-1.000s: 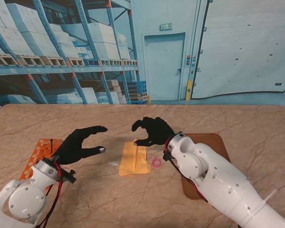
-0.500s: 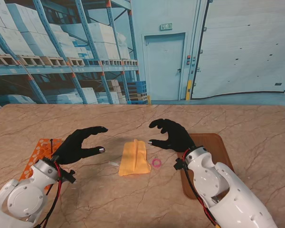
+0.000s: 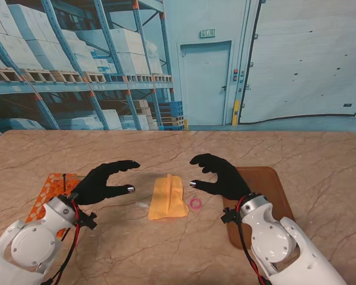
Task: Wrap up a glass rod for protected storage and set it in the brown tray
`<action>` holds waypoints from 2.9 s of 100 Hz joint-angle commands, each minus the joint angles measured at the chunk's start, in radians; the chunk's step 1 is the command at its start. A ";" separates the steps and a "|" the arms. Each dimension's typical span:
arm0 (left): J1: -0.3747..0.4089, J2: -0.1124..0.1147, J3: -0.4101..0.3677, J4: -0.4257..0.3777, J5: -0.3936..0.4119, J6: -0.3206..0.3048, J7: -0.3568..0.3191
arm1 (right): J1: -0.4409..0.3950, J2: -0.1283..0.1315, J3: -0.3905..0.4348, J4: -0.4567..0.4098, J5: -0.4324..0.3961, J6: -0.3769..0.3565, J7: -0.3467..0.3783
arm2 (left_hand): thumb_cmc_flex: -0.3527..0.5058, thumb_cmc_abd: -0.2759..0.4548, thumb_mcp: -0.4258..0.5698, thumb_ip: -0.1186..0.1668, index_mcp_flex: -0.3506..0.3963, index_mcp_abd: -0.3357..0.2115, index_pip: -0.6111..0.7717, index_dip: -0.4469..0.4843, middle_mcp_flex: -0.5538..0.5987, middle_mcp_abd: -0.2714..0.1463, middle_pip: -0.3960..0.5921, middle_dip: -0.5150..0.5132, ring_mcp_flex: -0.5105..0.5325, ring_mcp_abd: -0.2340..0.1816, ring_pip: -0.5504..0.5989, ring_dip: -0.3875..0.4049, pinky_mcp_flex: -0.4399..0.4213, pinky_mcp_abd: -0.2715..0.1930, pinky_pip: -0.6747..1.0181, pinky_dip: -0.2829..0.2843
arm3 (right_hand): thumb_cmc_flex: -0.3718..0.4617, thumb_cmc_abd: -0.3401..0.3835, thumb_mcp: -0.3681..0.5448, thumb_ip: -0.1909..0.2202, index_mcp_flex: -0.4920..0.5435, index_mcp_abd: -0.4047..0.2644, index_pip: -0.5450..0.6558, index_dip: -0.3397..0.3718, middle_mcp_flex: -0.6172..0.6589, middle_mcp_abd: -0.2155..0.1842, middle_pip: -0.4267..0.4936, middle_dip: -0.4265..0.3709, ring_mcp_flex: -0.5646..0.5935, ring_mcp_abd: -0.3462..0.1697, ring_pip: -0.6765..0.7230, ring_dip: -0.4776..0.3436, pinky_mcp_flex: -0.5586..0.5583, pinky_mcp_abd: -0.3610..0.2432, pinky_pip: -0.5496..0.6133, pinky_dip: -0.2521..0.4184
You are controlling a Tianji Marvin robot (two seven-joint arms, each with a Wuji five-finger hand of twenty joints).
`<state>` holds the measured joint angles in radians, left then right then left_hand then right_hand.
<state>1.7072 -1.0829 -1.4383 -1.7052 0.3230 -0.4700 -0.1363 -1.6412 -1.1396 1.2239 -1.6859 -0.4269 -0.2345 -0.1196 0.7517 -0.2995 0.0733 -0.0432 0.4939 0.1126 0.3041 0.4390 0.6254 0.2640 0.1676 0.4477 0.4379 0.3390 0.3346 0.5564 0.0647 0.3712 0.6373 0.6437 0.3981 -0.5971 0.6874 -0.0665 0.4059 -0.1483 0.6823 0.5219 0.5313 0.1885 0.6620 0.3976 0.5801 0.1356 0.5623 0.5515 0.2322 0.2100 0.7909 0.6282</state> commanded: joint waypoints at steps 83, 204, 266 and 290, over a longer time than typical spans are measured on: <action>0.219 -0.043 -0.354 -0.090 0.492 -0.151 0.385 | -0.031 0.007 -0.011 -0.047 -0.047 -0.035 0.008 | 0.035 -0.057 0.239 0.005 -0.006 0.027 0.095 0.018 -0.060 -0.019 0.128 0.042 0.096 -0.074 0.431 0.315 0.169 -0.179 0.719 0.312 | -0.038 0.006 -0.024 0.029 0.019 -0.015 -0.022 0.007 0.040 -0.031 -0.014 0.009 0.034 -0.015 0.012 0.031 0.020 -0.001 -0.039 0.058; 0.085 -0.051 -0.171 0.341 0.604 0.254 0.760 | 0.032 0.007 -0.030 0.010 0.009 -0.013 0.047 | 0.073 -0.091 0.461 -0.015 -0.091 0.018 0.160 -0.039 -0.123 -0.100 0.427 0.304 0.079 -0.135 0.512 0.303 0.175 -0.225 0.710 0.212 | -0.035 0.023 0.013 0.027 0.043 -0.010 -0.017 0.015 0.069 -0.024 0.030 0.032 0.050 -0.015 0.082 0.066 0.024 0.012 -0.002 0.081; 0.018 -0.051 -0.113 0.440 0.598 0.284 0.811 | 0.034 0.009 -0.030 0.012 0.013 -0.013 0.061 | 0.088 -0.074 0.492 -0.014 -0.031 -0.016 0.218 -0.025 -0.065 -0.105 0.454 0.298 0.095 -0.127 0.506 0.294 0.164 -0.176 0.673 0.178 | -0.041 0.029 0.023 0.027 0.061 -0.008 -0.019 0.016 0.078 -0.022 0.029 0.033 0.053 -0.013 0.080 0.067 0.023 0.016 -0.001 0.078; -0.022 -0.054 -0.078 0.482 0.581 0.289 0.826 | 0.034 0.010 -0.029 0.013 0.010 -0.017 0.062 | 0.133 -0.052 0.469 -0.037 0.047 -0.050 0.242 -0.033 -0.033 -0.108 0.476 0.385 0.103 -0.117 0.522 0.291 0.163 -0.164 0.689 0.165 | -0.042 0.030 0.024 0.026 0.063 -0.007 -0.022 0.016 0.081 -0.022 0.027 0.033 0.055 -0.011 0.079 0.067 0.024 0.016 -0.002 0.078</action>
<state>1.6860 -1.1276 -1.5210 -1.2308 0.9093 -0.1842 0.6932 -1.6048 -1.1279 1.1965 -1.6701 -0.4161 -0.2494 -0.0587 0.8403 -0.3714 0.5492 -0.0432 0.5198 0.0920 0.5247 0.4113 0.5743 0.1755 0.6313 0.8048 0.5389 0.2143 0.8403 0.8553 0.2374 0.1964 1.3132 0.8174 0.3981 -0.5971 0.6907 -0.0665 0.4590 -0.1483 0.6739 0.5283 0.6049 0.1791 0.6802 0.4218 0.6206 0.1336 0.6236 0.6029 0.2545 0.2161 0.7666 0.6862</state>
